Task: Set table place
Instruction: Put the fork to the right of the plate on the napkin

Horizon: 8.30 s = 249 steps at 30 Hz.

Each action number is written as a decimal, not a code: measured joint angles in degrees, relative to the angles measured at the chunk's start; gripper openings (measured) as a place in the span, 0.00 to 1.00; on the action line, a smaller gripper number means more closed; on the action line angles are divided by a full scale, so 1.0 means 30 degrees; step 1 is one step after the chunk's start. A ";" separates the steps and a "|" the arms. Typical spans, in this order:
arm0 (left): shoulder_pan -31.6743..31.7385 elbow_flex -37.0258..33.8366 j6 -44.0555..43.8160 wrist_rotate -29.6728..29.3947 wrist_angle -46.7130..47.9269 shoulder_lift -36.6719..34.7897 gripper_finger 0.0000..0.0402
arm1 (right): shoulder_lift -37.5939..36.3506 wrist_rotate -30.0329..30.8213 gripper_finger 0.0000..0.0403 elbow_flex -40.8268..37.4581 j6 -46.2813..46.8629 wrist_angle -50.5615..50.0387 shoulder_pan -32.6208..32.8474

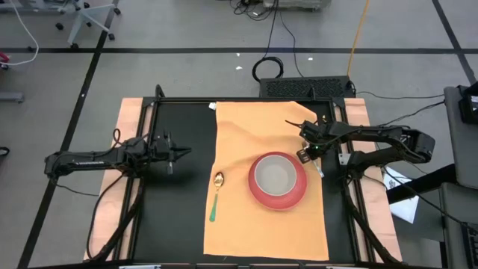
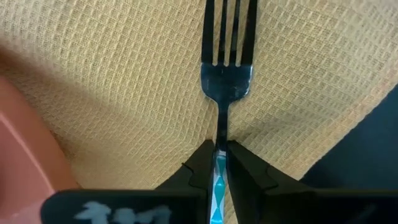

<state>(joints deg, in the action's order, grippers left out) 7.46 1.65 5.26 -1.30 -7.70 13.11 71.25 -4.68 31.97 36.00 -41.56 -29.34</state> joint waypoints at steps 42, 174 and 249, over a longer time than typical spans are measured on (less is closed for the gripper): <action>0.0007 0.0000 0.0022 0.0626 0.0058 -0.0003 0.08 | 0.0062 0.0594 0.28 0.0539 -0.1592 0.0309 -0.1603; 0.0001 0.0000 0.0073 0.0764 0.0044 0.0003 0.08 | 0.0040 0.1006 0.18 0.0597 -0.1089 -0.0364 -0.0313; 0.0003 0.0000 -0.0080 0.0851 -0.0060 0.0004 0.08 | -0.6019 0.0483 0.01 0.2684 0.2816 -0.4572 0.0372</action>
<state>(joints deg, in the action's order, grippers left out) 7.47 1.65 5.02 1.26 -7.89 13.13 53.20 -3.23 40.02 44.45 -55.27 -28.23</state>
